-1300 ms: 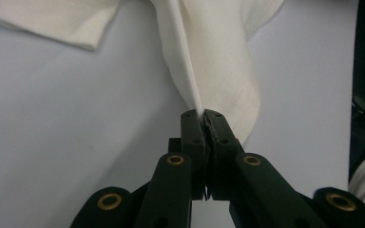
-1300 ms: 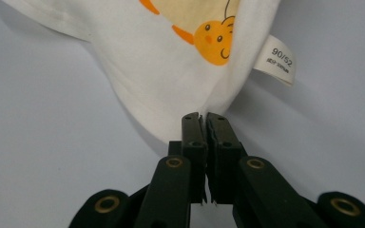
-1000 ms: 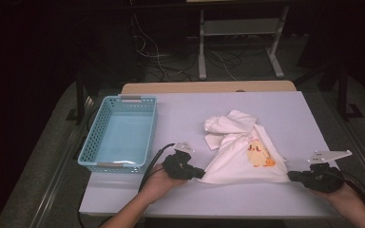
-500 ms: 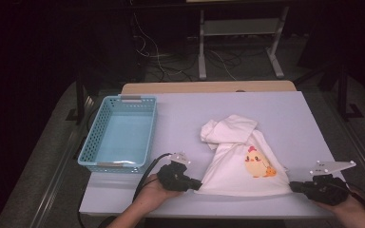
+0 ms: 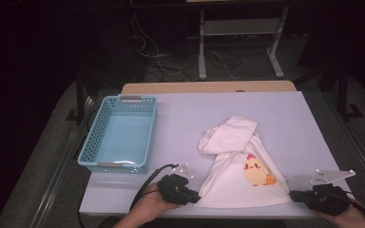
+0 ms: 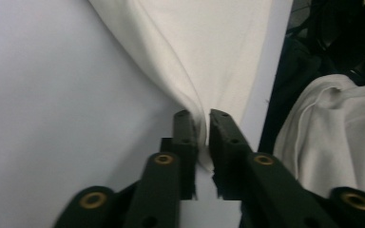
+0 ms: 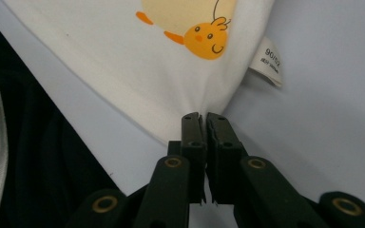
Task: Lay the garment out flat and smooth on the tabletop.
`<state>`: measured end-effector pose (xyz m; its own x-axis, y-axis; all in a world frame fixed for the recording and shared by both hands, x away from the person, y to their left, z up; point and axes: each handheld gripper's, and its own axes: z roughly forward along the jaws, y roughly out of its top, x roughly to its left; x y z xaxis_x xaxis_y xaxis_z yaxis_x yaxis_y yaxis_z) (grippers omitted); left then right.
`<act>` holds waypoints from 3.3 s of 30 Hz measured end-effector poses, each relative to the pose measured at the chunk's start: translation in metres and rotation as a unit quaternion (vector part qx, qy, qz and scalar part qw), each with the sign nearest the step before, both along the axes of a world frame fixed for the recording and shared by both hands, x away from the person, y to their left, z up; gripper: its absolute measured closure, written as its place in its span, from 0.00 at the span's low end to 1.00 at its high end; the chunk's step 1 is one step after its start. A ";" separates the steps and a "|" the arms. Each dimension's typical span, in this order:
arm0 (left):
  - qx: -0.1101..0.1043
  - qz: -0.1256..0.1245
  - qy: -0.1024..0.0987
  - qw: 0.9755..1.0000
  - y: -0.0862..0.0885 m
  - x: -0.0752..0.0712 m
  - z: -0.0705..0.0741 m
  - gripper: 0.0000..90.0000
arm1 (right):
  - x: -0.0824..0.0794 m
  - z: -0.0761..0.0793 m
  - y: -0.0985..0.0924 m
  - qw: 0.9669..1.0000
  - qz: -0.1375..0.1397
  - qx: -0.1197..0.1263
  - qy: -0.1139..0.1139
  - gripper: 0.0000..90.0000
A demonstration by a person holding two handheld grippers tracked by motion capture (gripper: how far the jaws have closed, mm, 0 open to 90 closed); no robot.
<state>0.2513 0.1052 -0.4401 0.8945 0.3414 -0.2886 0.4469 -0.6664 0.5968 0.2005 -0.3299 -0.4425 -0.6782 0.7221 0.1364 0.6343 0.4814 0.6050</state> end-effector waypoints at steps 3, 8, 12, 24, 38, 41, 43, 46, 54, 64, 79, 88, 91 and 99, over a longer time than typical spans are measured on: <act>-0.012 0.011 -0.018 1.000 0.003 0.002 0.004 0.73 | 0.002 0.000 -0.002 1.000 -0.012 0.013 -0.002 0.77; -0.030 0.030 -0.041 0.998 0.006 0.011 0.008 0.56 | 0.010 0.004 -0.002 0.999 -0.028 0.034 -0.008 0.63; -0.043 0.046 -0.065 0.996 0.007 0.020 0.011 0.44 | 0.018 0.006 0.001 0.998 -0.035 0.041 -0.020 0.56; -0.045 0.081 -0.097 0.991 0.008 0.041 0.007 0.22 | 0.048 0.014 0.015 0.997 -0.033 0.056 -0.032 0.51; -0.050 0.096 -0.122 0.987 0.018 0.040 0.008 0.02 | 0.086 0.029 0.027 0.995 -0.032 0.085 -0.050 0.51; -0.055 0.097 -0.118 0.987 0.018 0.040 0.009 0.00 | 0.095 0.032 0.031 0.994 -0.032 0.088 -0.051 0.51; -0.055 0.095 -0.118 0.987 0.019 0.040 0.008 0.00 | 0.102 0.034 0.035 0.994 -0.031 0.091 -0.052 0.51; -0.054 0.093 -0.115 0.987 0.020 0.039 0.007 0.00 | 0.109 0.035 0.039 0.993 -0.035 0.096 -0.055 0.51; -0.048 0.098 -0.115 0.987 0.022 0.039 0.007 0.00 | 0.133 0.036 0.051 0.993 -0.040 0.099 -0.054 0.51; -0.043 0.097 -0.118 0.987 0.021 0.039 0.006 0.00 | 0.162 0.032 0.060 0.992 -0.051 0.106 -0.044 0.50; -0.039 0.093 -0.121 0.987 0.021 0.038 0.006 0.00 | 0.190 0.020 0.064 0.991 -0.072 0.110 -0.021 0.50; -0.039 0.092 -0.121 0.988 0.021 0.037 0.005 0.00 | 0.192 0.017 0.061 0.991 -0.082 0.107 -0.011 0.49; -0.038 0.092 -0.121 0.988 0.021 0.037 0.005 0.00 | 0.194 0.015 0.062 0.991 -0.082 0.107 -0.009 0.48; -0.038 0.093 -0.121 0.988 0.020 0.038 0.005 0.00 | 0.201 0.011 0.063 0.989 -0.085 0.122 -0.007 0.49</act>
<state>0.2890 0.1255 -0.4350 0.8647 0.4910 -0.1056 0.3952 -0.5356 0.7463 0.4012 -0.2666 -0.4315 -0.5538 0.7719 0.3123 0.6834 0.2071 0.7001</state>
